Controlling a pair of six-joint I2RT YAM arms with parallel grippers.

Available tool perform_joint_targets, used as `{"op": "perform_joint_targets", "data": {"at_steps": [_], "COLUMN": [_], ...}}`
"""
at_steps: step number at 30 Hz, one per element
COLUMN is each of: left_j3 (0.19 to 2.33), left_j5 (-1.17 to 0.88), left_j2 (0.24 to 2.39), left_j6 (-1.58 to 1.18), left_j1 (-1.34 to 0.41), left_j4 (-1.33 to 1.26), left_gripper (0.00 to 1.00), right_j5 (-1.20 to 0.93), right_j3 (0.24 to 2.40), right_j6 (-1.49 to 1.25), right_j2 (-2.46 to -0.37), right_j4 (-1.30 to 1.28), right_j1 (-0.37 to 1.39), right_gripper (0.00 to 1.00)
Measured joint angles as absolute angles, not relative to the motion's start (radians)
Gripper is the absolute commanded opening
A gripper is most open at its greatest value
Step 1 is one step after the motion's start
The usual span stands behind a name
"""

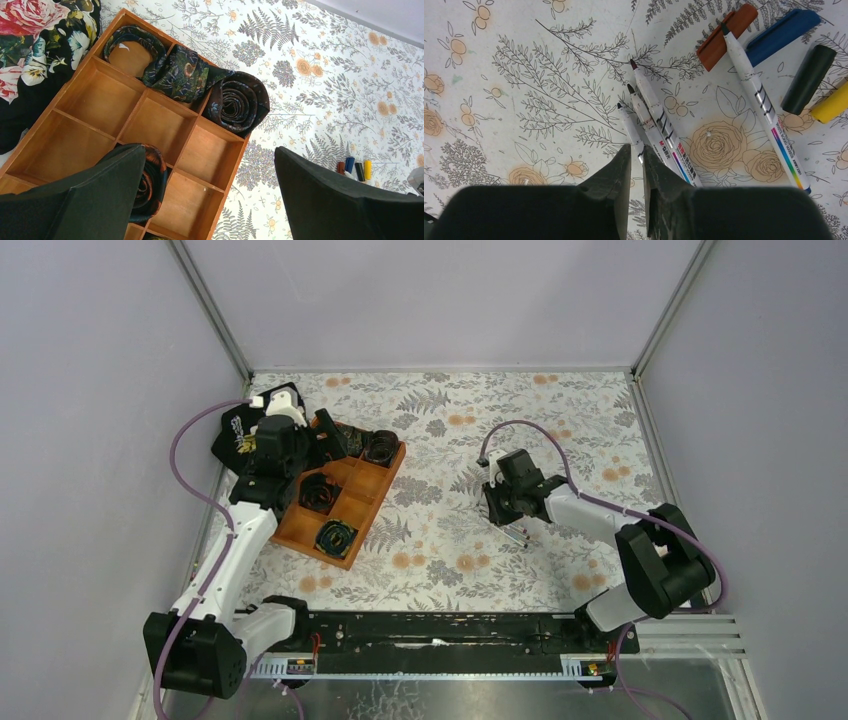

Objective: Insert the pens into the pen caps

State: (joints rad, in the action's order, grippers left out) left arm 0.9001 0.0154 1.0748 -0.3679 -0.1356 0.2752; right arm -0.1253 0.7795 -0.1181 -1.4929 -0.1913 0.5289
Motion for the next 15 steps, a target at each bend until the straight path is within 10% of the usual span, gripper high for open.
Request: {"op": "perform_joint_targets", "data": {"at_steps": [15], "left_j3": [0.895], "left_j5": [0.015], "left_j2": [1.066], "left_j6": [-0.368], "left_j1": [-0.136], "left_j4": [0.275], "left_gripper": [1.00], "right_j5": [-0.109], "right_j3": [0.827], "right_j6": [-0.105], "right_j2": [-1.561], "right_j4": [-0.242], "right_j1": [0.555], "right_gripper": [0.24]}}
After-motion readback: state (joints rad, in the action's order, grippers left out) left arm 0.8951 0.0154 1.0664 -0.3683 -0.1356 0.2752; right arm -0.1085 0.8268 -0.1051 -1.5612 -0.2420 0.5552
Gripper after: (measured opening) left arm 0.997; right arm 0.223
